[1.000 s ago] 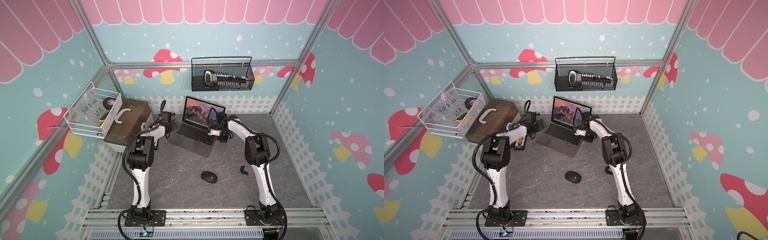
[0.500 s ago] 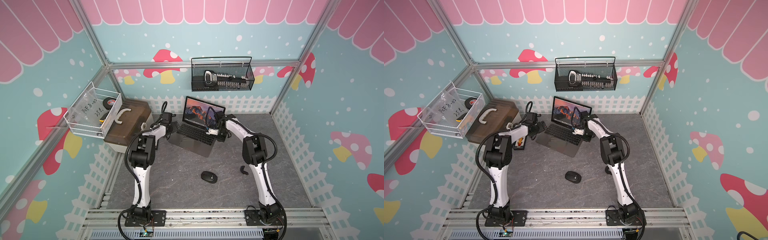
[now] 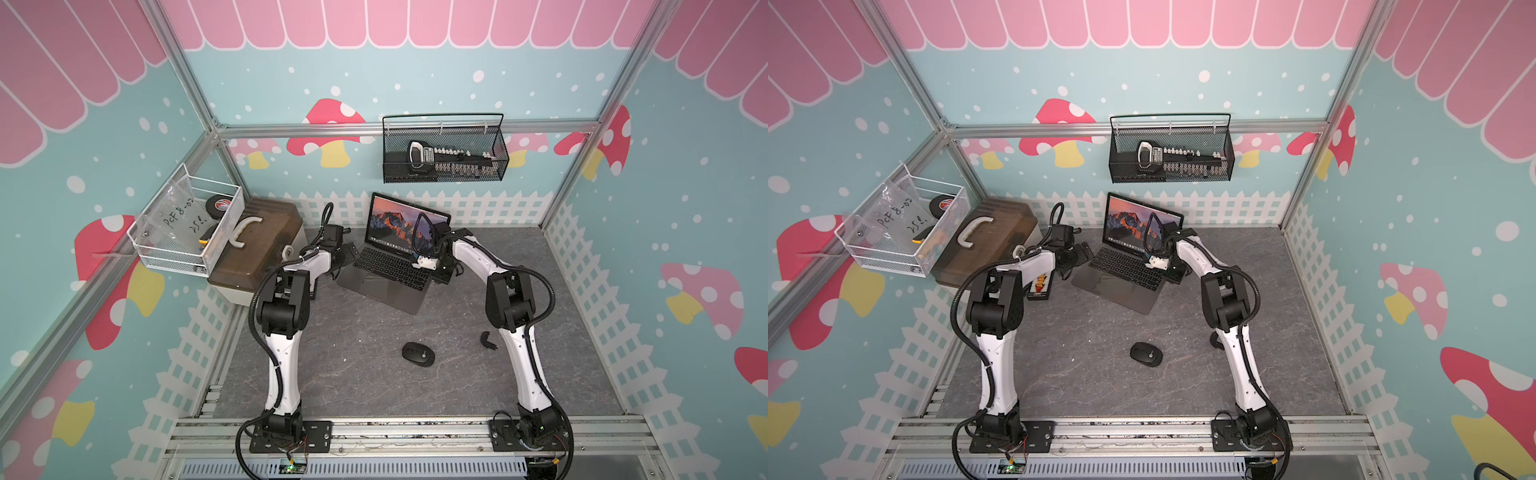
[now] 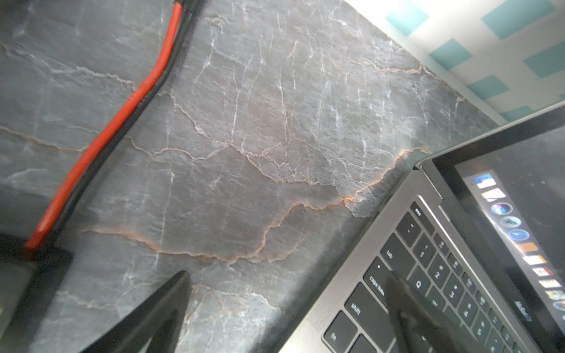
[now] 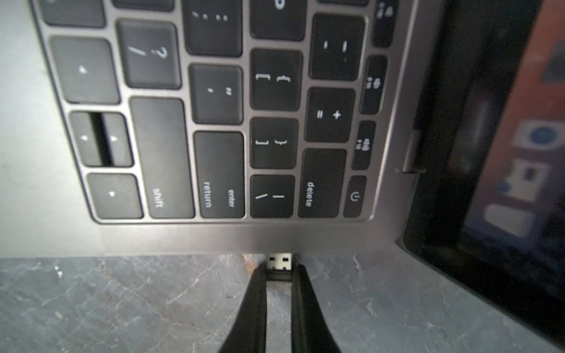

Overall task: Insert the wireless mouse receiver into the laptop
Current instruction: Insert the USB plug into the USB port.

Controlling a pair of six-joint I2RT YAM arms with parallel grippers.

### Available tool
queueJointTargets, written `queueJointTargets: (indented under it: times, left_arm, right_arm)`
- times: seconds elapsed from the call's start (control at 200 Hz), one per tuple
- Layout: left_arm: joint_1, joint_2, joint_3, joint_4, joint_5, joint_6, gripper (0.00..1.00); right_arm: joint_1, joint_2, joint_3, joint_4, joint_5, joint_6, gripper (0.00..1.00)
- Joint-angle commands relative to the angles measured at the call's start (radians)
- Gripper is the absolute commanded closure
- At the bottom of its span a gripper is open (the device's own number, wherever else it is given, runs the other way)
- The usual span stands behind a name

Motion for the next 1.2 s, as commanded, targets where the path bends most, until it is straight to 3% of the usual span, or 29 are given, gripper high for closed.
queueJointTargets:
  times: [0.0, 0.39, 0.67, 1.006, 1.196]
  left_arm:
    - [0.008, 0.036, 0.002, -0.031, 0.029, -0.001, 0.01]
    - [-0.005, 0.041, -0.021, -0.028, 0.037, 0.009, 0.01]
    - [-0.018, 0.053, -0.018, -0.023, 0.061, 0.031, 0.01]
    - [-0.022, 0.058, -0.018, -0.036, 0.074, 0.039, 0.01]
    - [-0.022, 0.062, -0.017, -0.059, 0.084, 0.039, 0.01]
  right_arm:
    - [0.005, -0.005, -0.021, 0.024, -0.078, 0.026, 0.9]
    - [-0.005, -0.015, -0.048, 0.053, -0.071, 0.043, 0.91]
    - [-0.007, -0.02, -0.048, 0.067, -0.178, 0.049, 0.91]
    - [-0.012, -0.018, -0.054, 0.078, -0.179, 0.038, 0.91]
    - [-0.013, -0.033, -0.05, 0.114, -0.244, 0.053, 0.92]
